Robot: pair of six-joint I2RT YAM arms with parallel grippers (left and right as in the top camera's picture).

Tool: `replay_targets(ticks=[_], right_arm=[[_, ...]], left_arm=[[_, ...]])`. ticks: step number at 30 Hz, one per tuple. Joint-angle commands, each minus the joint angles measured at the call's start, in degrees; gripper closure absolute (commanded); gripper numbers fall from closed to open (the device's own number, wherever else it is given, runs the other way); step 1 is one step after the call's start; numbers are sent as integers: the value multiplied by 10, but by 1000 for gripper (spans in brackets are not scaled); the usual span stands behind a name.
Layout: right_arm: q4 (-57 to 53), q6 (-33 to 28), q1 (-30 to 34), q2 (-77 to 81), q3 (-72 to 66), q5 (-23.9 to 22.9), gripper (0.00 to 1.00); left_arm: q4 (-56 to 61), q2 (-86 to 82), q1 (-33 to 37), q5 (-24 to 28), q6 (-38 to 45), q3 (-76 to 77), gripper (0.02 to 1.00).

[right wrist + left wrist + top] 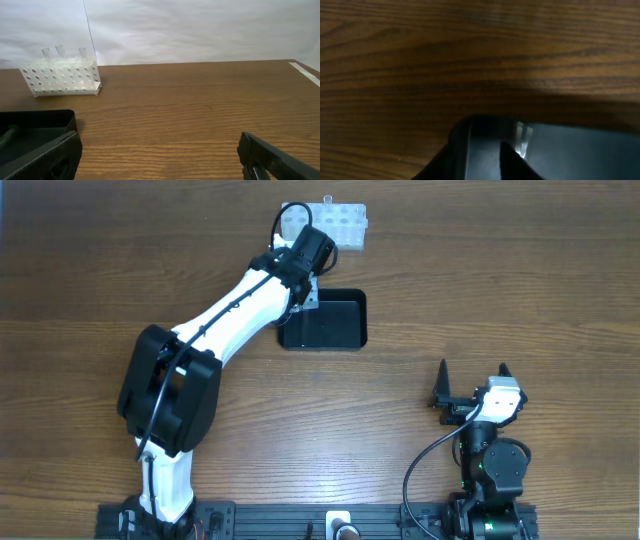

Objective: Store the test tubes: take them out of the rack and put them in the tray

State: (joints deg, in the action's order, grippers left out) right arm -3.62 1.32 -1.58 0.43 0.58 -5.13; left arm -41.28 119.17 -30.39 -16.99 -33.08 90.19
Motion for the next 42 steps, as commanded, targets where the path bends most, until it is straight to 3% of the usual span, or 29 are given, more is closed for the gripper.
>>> replay_targets(ticks=[1, 8, 19, 31, 42], right_arm=[[-2, 3, 2, 1, -3, -7, 7], [-2, 3, 2, 1, -3, -7, 7], [-2, 3, 2, 1, -3, -7, 9], [-2, 3, 2, 1, -3, -7, 7], [-2, 3, 2, 1, -3, -7, 7]], left_arm=[[16, 7, 2, -26, -2, 11, 667], [46, -6, -16, -94, 48, 115, 509], [231, 56, -9, -97, 162, 170, 419], [291, 119, 3, -95, 162, 175, 432], [307, 141, 4, -89, 164, 175, 527]])
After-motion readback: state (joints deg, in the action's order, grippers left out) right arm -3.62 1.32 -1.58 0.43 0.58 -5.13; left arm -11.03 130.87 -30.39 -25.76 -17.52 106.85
